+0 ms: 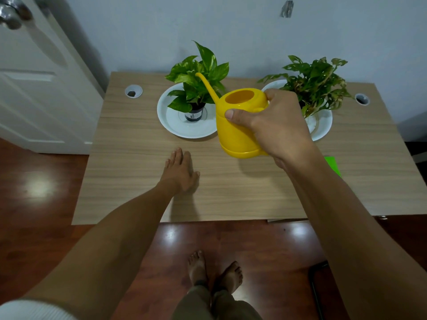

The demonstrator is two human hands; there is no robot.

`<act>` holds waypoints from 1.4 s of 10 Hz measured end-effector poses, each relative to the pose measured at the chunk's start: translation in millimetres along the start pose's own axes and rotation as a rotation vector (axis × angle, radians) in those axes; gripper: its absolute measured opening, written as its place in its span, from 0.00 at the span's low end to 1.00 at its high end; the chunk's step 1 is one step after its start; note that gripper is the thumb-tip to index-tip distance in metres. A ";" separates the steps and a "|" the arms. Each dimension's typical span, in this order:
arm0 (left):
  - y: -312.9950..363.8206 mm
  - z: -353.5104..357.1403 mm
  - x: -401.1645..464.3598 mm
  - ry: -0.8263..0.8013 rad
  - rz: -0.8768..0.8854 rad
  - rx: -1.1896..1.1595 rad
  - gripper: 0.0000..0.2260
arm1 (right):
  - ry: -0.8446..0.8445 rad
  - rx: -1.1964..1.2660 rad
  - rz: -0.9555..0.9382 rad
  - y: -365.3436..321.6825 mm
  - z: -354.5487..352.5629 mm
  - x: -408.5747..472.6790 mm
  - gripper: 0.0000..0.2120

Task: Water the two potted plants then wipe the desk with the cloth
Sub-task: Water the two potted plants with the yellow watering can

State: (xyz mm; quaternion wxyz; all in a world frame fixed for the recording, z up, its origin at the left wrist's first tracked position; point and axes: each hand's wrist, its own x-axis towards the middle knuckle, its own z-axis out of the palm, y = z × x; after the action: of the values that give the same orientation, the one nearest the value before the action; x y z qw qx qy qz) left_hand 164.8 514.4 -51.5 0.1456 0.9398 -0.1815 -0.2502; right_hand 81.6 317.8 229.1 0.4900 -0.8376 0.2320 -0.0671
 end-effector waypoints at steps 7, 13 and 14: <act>-4.1 -0.3 2.1 -0.017 0.006 0.001 0.39 | 0.115 -0.048 0.002 -12.0 6.5 19.3 0.30; -2.7 -3.5 0.4 -0.013 -0.002 -0.002 0.39 | -0.030 -0.067 -0.041 -17.5 -7.0 0.4 0.14; -3.7 -3.9 0.4 -0.016 0.000 0.002 0.40 | -0.003 -0.100 -0.034 -17.1 -12.5 -1.1 0.13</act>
State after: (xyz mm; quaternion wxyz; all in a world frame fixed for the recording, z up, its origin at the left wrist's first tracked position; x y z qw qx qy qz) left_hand 168.2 518.2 -49.8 0.1434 0.9379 -0.1830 -0.2575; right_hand 81.9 315.5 250.2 0.4468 -0.8649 0.2199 -0.0624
